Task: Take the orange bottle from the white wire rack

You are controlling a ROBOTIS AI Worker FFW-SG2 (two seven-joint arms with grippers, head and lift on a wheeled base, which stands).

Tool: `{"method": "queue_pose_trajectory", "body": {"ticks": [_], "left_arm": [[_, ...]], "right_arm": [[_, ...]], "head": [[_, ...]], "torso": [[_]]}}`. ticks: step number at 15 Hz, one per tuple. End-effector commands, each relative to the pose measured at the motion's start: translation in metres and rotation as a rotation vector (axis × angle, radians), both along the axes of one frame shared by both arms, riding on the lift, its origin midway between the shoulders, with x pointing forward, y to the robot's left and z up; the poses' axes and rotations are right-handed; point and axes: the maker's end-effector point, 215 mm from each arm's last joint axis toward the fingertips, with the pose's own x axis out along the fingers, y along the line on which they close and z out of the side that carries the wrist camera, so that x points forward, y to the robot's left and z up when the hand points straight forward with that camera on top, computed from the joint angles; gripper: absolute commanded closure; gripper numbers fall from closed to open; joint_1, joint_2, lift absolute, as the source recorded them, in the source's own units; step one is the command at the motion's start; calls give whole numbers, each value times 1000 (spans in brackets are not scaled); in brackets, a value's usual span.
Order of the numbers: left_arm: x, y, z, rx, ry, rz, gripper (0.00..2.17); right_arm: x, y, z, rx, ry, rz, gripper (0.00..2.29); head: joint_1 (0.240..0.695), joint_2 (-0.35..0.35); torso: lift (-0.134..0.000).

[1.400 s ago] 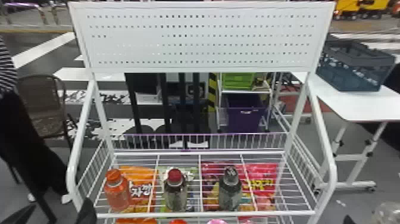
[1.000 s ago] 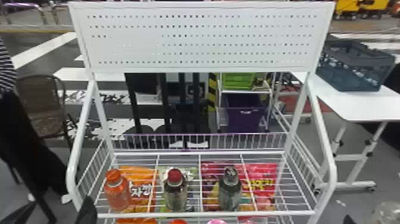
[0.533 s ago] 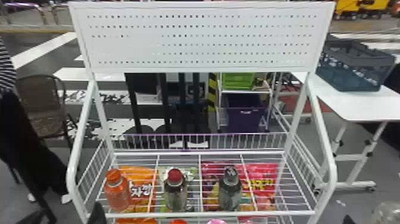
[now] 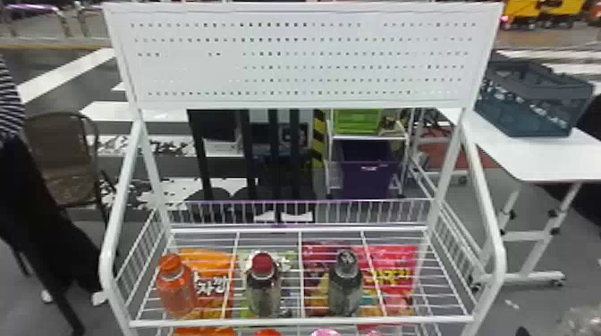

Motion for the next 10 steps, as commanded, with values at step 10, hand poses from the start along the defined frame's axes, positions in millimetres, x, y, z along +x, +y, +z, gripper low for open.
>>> {"method": "queue_pose_trajectory", "body": {"ticks": [10], "left_arm": [[75, 17, -34, 40, -108, 22, 70]], "right_arm": [[-2, -6, -5, -8, 13, -9, 1035]], "head": [[499, 0]], "torso": [[0]]}}
